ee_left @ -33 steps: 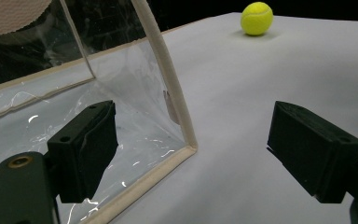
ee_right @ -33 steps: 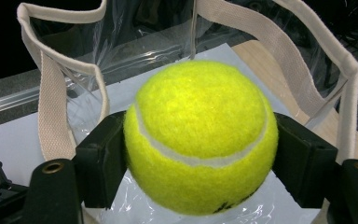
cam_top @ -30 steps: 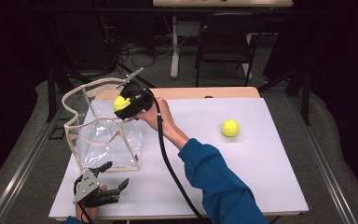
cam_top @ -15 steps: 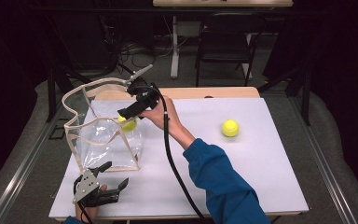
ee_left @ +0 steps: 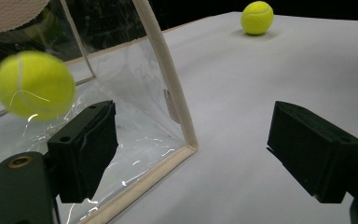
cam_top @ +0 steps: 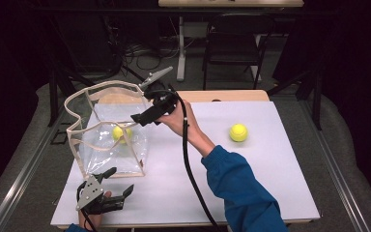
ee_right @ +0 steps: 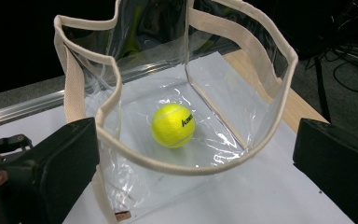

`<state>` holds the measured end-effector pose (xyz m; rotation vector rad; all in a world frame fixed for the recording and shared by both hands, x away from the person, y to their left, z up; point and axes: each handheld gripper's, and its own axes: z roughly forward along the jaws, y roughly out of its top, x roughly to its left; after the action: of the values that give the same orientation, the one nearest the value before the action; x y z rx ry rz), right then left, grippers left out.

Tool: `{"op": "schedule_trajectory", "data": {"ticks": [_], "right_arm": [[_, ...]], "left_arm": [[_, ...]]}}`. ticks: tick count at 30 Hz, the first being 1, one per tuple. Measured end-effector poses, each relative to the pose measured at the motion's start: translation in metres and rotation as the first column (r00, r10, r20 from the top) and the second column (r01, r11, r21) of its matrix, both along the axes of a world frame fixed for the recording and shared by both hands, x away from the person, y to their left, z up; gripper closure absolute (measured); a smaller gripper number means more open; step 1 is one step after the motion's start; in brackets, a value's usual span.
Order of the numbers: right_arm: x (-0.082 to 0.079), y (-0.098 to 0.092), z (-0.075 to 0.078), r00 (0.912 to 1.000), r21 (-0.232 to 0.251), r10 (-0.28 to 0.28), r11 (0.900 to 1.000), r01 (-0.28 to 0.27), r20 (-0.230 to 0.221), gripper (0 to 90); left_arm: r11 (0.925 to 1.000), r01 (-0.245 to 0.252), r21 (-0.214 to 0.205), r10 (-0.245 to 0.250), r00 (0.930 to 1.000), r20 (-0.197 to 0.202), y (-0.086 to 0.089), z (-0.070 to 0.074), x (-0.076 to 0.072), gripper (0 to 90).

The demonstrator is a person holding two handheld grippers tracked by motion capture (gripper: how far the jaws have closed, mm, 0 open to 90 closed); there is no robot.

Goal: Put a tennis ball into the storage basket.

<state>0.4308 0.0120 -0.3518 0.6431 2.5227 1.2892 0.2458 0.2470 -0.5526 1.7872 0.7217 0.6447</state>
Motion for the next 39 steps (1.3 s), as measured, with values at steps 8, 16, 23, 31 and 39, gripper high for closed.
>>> {"op": "schedule_trajectory", "data": {"ticks": [8, 16, 23, 31, 39], "right_arm": [[-0.011, -0.014, 0.004, 0.9998, 0.007, 0.011, 0.9999, -0.011, 0.017, 0.0], [-0.02, -0.031, 0.005, 0.9997, 0.011, 0.007, 0.9999, -0.007, 0.025, 0.0], [-0.028, -0.046, -0.002, 0.9997, 0.0, -0.004, 1.0, 0.004, 0.022, 0.0], [-0.032, -0.066, -0.016, 0.9996, 0.008, -0.023, 0.9997, 0.023, 0.014, 0.0], [-0.038, -0.083, -0.035, 0.9995, 0.009, -0.029, 0.9995, 0.029, -0.009, 0.0]], "left_arm": [[1.0, 0.0, 0.002, 0.0, 1.0, -0.002, 0.0, 0.0, 0.0, 15.8], [1.0, -0.003, 0.005, 0.003, 1.0, -0.004, 0.0, 0.0, 0.0, 15.8], [1.0, -0.008, 0.003, 0.008, 1.0, -0.006, 0.0, -0.001, 0.001, 15.8], [1.0, -0.005, 0.004, 0.005, 1.0, -0.006, 0.0, -0.001, 0.001, 15.8], [1.0, -0.002, 0.004, 0.003, 1.0, -0.006, -0.001, -0.001, 0.001, 15.8]]}}
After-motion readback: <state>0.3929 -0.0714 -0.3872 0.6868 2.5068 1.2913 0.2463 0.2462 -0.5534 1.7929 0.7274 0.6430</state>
